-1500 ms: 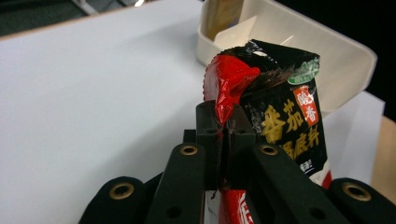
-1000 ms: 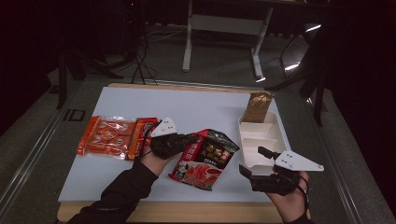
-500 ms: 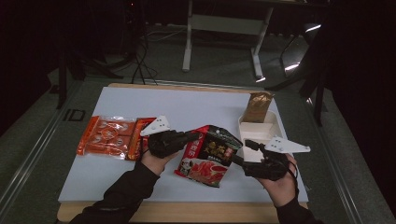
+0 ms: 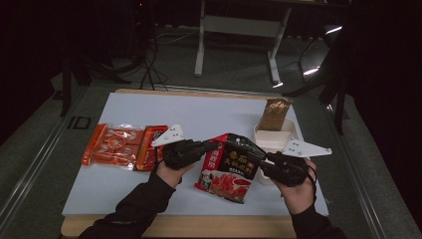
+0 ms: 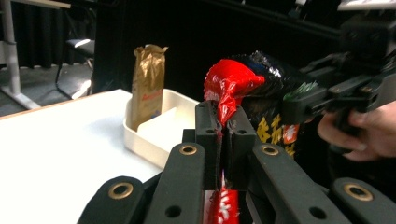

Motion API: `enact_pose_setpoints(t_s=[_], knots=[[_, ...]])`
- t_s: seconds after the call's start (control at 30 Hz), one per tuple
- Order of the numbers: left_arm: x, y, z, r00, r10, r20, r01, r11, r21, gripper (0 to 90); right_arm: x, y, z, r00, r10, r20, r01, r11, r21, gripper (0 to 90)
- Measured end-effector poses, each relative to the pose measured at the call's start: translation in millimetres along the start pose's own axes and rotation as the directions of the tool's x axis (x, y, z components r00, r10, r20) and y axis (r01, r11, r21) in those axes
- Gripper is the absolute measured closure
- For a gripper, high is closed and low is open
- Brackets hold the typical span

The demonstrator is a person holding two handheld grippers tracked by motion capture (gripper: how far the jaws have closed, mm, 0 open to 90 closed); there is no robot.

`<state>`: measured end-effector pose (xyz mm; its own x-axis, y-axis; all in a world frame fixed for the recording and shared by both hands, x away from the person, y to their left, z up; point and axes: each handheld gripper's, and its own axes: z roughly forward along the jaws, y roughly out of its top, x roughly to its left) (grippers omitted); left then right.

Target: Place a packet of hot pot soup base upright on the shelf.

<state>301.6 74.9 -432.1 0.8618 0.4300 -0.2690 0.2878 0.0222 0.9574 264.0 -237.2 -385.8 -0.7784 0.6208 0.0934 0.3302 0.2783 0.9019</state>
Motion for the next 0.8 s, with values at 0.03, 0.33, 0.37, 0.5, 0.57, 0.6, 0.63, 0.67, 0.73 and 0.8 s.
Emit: enact_pose_setpoints(t_s=[0.03,0.33,0.37,0.5,0.57,0.6,0.63,0.67,0.73,0.8], knots=[[1.3,-0.8,-0.3,0.9999,-0.004,0.012,0.004,1.0000,0.001,86.4,0.4,0.1,-0.5,1.0000,-0.001,-0.004,0.001,1.000,-0.003,77.3],[0.8,0.7,-3.3,0.9994,-0.010,0.032,0.009,0.9999,0.014,80.7,2.1,6.6,-4.9,0.9999,-0.013,-0.009,0.013,1.000,-0.002,78.3],[0.8,1.4,-3.7,0.9992,-0.010,0.038,0.010,0.9999,0.014,78.9,1.7,8.0,-5.7,0.9998,-0.015,-0.010,0.015,1.000,-0.004,78.3],[1.8,5.2,-6.5,0.9989,-0.024,0.039,0.024,0.9996,0.013,63.2,1.7,13.6,-7.5,0.9994,-0.035,-0.004,0.035,0.999,-0.005,78.3],[2.6,6.8,-8.2,0.9987,-0.036,0.036,0.036,0.9991,0.022,56.9,0.5,15.7,-8.6,0.9994,-0.036,-0.003,0.036,0.999,-0.006,78.3],[2.6,7.1,-8.9,0.9986,-0.039,0.035,0.038,0.9989,0.026,51.9,-0.4,16.6,-9.3,0.9993,-0.038,0.001,0.038,0.999,-0.011,78.2],[2.3,7.4,-9.3,0.9987,-0.043,0.028,0.042,0.9984,0.038,46.5,-2.0,17.5,-10.0,0.9994,-0.033,-0.001,0.033,0.999,-0.015,78.2],[1.8,7.2,-9.9,0.9988,-0.042,0.025,0.041,0.9983,0.042,41.7,-3.7,18.5,-10.7,0.9996,-0.028,-0.001,0.028,0.999,-0.015,78.2],[1.2,7.0,-11.0,0.9984,-0.054,0.016,0.053,0.9974,0.049,29.7,-6.4,20.4,-12.2,0.9998,-0.021,-0.004,0.021,1.000,-0.020,78.2],[1.0,5.8,-10.9,0.9983,-0.048,0.031,0.046,0.9955,0.083,18.5,-7.8,22.9,-13.8,0.9996,-0.027,0.003,0.027,0.999,-0.025,78.2]])
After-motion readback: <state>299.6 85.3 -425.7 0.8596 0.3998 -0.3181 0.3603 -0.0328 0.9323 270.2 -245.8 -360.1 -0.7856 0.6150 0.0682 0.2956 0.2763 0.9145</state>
